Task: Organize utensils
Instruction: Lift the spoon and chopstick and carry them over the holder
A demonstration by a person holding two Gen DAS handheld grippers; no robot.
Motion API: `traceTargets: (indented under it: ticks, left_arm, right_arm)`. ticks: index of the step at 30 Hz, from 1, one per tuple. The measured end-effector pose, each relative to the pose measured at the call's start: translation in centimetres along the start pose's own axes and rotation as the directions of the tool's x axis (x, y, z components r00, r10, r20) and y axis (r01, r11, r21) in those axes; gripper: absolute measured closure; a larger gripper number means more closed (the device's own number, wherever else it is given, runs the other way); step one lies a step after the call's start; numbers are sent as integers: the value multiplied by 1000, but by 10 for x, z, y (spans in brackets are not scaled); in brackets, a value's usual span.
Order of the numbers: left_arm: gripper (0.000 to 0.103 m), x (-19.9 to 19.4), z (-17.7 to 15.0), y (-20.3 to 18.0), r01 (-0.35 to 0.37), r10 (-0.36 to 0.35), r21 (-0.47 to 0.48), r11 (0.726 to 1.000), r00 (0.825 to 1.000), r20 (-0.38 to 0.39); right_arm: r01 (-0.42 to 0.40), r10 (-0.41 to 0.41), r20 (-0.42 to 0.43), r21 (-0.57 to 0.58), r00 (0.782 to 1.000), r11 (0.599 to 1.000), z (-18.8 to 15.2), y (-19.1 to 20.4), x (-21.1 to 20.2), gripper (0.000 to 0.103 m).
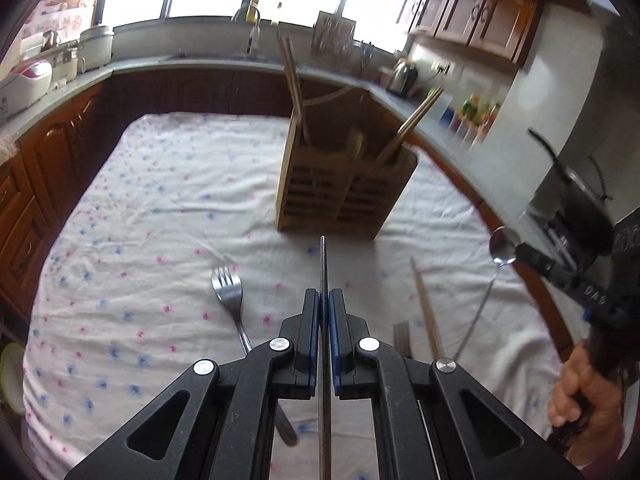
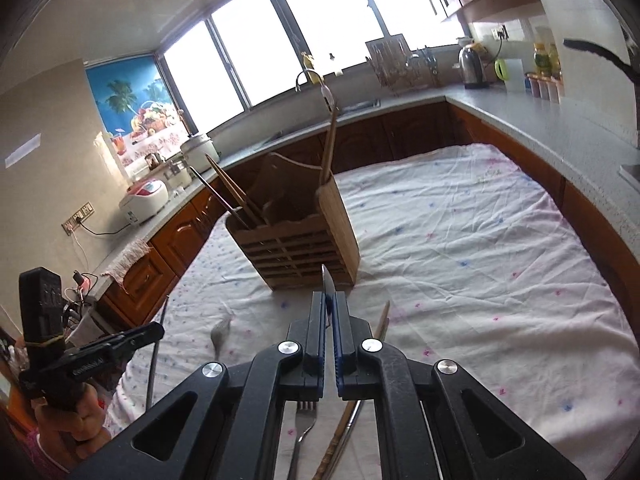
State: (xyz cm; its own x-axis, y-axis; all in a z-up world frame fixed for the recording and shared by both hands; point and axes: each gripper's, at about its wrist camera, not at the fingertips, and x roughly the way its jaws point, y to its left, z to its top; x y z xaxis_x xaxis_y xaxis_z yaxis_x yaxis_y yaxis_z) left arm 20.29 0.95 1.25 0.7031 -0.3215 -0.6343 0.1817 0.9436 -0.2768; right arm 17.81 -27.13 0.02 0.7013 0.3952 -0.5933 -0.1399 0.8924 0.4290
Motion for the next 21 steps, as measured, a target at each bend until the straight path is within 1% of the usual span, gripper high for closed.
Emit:
traceTargets:
  ticks: [6,11,21]
  left_arm:
    - [100,-41,-8,0,34,-34,-8,999,997,64]
    - [100,-56,-10,2,50,-49,-13,999,995,84]
    - [100,-60,-7,1,46,-45,-16,999,995,90]
  right_arm:
    - [3,-2,37,-12,999,1000,3,8,-15,99]
    - [-1,2,56,-13,998,1000,5,10,-23,99]
    - [-10,11,75,-15,997,1000,4,15,-30,99]
